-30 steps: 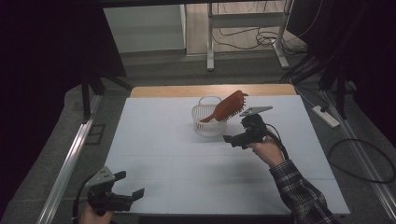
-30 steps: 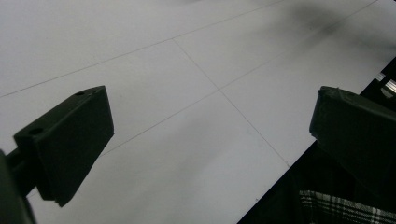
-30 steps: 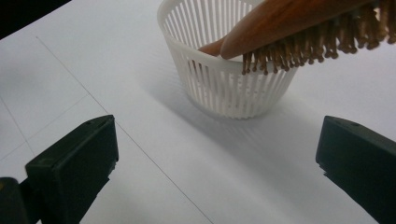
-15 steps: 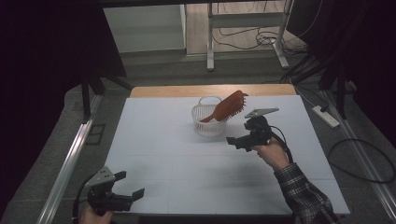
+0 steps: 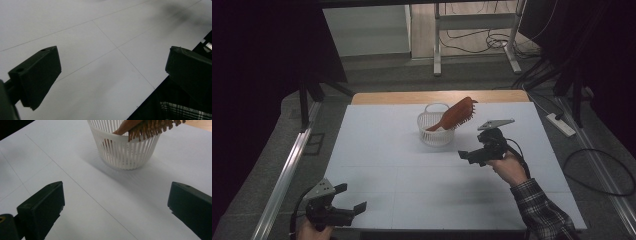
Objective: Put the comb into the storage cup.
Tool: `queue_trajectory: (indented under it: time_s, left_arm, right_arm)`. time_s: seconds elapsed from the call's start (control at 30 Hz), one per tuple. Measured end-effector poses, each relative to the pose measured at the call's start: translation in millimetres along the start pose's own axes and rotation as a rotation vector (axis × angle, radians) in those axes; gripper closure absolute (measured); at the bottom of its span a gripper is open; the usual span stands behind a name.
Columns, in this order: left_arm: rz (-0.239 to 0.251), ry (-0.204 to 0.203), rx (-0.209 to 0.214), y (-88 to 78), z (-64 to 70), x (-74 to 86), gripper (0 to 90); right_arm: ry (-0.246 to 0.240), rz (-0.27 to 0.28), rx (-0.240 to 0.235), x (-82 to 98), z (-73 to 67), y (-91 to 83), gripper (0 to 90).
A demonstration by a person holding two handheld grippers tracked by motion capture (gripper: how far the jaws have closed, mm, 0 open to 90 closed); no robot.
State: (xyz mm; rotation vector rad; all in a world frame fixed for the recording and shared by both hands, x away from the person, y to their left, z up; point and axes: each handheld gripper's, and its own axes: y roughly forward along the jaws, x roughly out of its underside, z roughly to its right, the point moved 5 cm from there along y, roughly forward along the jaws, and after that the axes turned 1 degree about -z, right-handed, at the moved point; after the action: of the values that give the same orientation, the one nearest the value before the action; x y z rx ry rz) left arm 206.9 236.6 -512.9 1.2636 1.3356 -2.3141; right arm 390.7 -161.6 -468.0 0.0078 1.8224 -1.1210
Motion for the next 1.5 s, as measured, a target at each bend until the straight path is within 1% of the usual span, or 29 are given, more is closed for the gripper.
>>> queue_trajectory:
  time_s: [0.1,0.27,0.63,1.2,1.5]
  left_arm:
    - [0.000,0.000,0.000,0.1,0.0,0.0,0.6]
    - [-0.001,0.001,-0.001,0.1,0.1,0.0,0.6]
    - [0.000,-0.003,0.000,0.0,-0.1,0.0,0.6]
    - [0.000,-0.003,0.001,0.0,-0.1,0.0,0.7]
    - [0.000,-0.004,0.000,0.1,-0.2,0.0,0.7]
  right_arm:
    - [-0.004,-0.003,0.001,1.5,-0.2,-1.3,1.0]
    - [0.003,-0.009,0.004,5.3,-1.1,-5.8,1.0]
    - [0.008,-0.002,0.009,12.4,-0.5,-14.3,1.0]
    - [0.014,0.002,0.043,27.8,4.8,-25.3,0.0]
    - [0.027,0.008,0.048,36.0,7.4,-33.8,0.0]
